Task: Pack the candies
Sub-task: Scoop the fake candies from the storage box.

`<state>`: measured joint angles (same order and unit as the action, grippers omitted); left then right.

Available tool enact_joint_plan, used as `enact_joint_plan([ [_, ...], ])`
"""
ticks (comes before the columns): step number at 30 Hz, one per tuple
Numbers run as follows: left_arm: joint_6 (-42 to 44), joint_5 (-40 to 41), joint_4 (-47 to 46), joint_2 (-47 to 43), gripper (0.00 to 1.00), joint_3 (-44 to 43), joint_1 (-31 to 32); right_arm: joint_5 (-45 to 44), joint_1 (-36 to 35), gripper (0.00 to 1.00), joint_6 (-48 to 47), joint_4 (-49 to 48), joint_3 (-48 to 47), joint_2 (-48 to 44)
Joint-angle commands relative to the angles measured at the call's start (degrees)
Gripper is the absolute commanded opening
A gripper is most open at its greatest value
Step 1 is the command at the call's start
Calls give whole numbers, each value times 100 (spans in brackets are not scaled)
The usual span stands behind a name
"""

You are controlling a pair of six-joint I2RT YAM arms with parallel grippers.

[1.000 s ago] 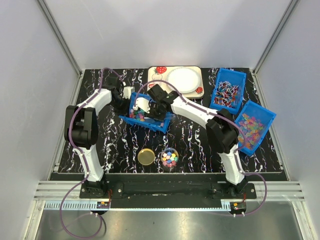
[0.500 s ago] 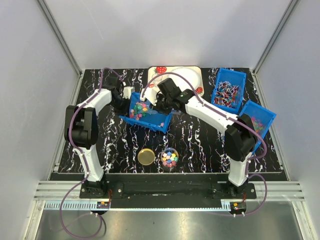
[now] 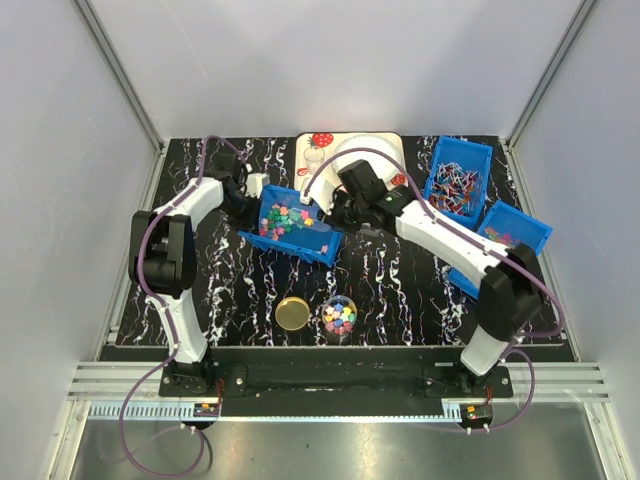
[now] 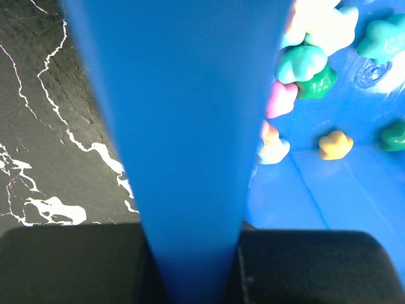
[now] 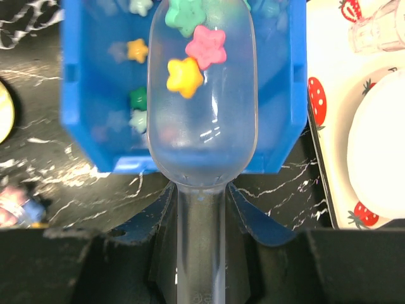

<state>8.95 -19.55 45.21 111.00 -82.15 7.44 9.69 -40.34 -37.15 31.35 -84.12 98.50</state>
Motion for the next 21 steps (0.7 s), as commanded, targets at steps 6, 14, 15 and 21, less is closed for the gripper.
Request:
enact_joint_plan([
  [6, -25, -277, -118, 238, 0, -29, 38, 559, 8, 0, 164, 81, 712, -1491],
  [14, -43, -207, -118, 273, 0, -38, 56, 797, 0, 0, 199, 406, 1450, -2255],
  [15, -34, -216, -118, 273, 0, -38, 56, 823, 0, 0, 216, 433, 1512, -2395],
  [21, -25, -216, -118, 299, 0, -38, 64, 789, -35, 0, 234, 731, 1986, -2976],
])
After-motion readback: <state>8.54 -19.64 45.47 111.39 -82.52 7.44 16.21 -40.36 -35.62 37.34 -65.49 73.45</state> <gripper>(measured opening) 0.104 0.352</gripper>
